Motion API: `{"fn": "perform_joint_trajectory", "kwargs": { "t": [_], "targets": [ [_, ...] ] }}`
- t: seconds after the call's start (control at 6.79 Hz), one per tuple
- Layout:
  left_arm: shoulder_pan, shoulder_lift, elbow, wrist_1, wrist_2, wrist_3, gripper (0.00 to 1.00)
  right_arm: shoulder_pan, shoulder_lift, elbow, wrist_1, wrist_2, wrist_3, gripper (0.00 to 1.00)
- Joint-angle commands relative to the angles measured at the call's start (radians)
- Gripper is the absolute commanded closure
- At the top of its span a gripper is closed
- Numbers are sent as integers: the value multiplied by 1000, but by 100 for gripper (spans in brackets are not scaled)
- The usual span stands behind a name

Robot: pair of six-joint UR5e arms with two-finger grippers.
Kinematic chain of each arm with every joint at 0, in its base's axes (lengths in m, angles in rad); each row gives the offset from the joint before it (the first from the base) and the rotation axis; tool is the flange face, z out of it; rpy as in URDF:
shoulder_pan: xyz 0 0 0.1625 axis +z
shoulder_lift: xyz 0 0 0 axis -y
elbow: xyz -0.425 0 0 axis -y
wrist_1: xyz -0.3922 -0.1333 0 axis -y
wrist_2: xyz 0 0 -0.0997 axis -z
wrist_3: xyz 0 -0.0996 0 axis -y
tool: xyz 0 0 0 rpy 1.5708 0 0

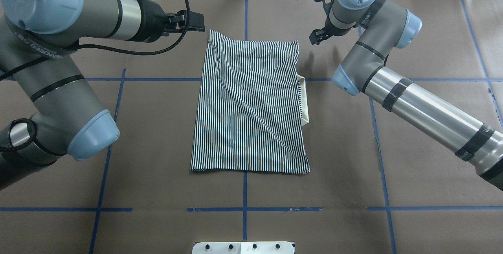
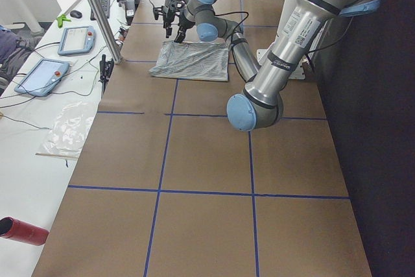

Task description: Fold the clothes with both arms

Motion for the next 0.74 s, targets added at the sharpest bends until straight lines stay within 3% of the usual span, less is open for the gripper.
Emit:
{"fn": "perform_joint_trajectory", "kwargs": {
  "t": [0.0, 0.15, 0.29, 0.44, 0.59],
  "targets": [
    [-3, 0, 0, -4, -2, -28, 0, 18, 40, 10, -3, 70, 74, 0],
    [0, 6, 6, 2, -93, -148, 0, 18, 34, 68, -41, 166, 145, 0],
    [4, 48, 0, 10, -187, -246, 0, 17, 17, 190, -181, 232, 184, 0],
    [22, 68, -5, 14, -188, -378, 0, -19, -47, 417, -372, 234, 242, 0],
    [90, 85, -6, 98, -154, -472, 0, -78, -140, 620, -470, 234, 365, 0]
  ]
}}
